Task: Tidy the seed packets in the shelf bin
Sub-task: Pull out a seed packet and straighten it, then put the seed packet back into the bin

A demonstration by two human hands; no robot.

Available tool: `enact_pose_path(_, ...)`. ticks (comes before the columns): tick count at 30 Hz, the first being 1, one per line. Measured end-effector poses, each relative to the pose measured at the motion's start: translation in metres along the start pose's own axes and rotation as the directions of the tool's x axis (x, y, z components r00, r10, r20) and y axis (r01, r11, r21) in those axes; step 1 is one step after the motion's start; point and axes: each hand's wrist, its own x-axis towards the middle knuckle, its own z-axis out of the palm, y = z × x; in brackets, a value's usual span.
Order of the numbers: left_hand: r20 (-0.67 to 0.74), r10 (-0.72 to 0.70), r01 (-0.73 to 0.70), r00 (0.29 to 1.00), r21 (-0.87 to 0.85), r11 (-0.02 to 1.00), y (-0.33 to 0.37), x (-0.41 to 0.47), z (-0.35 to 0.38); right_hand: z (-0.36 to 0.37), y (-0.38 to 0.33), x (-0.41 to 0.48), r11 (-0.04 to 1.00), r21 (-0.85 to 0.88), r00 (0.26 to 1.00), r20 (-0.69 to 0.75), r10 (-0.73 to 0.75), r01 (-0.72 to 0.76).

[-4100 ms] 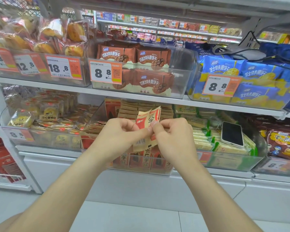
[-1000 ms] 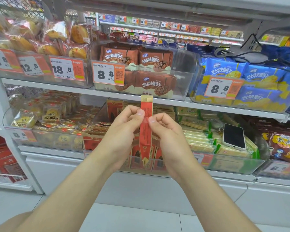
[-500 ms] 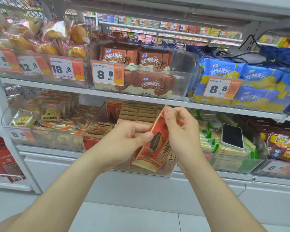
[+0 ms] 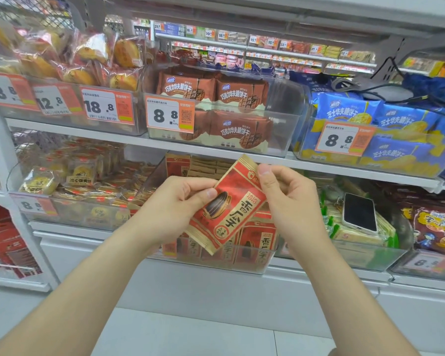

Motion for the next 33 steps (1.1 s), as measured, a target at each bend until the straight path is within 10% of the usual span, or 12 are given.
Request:
enact_pose_path(7, -0.252, 0.170, -0.112, 0.953, 0.231, 0.966, -0.012, 0.013, -0.041, 0.025, 0.011, 0.002, 0.961, -0.242, 0.990, -0.001, -0.139, 0.135)
enact_pose_path(12, -0.570, 0.071, 0.172, 0.818, 0.360, 0.917, -0.051, 0.029, -0.088, 0.065, 0.006, 0.014, 0.848, -0.366, 0.905, -0.036, -0.424, 0.383)
enact_pose_path(23, -0.397, -0.119, 0.330, 0.910, 0.522, 0.786, -0.097, 0.043, -0.115, 0.164, 0.037, 0.080, 0.308, -0.628, 0.655, 0.447, -0.609, 0.715)
enact_pose_path(33, -0.398, -0.129, 0.344, 0.908, 0.535, 0.772, -0.098, 0.042, -0.114, 0.182, 0.054, 0.106, 0.228, -0.817, 0.846, 0.529, -0.072, 0.530)
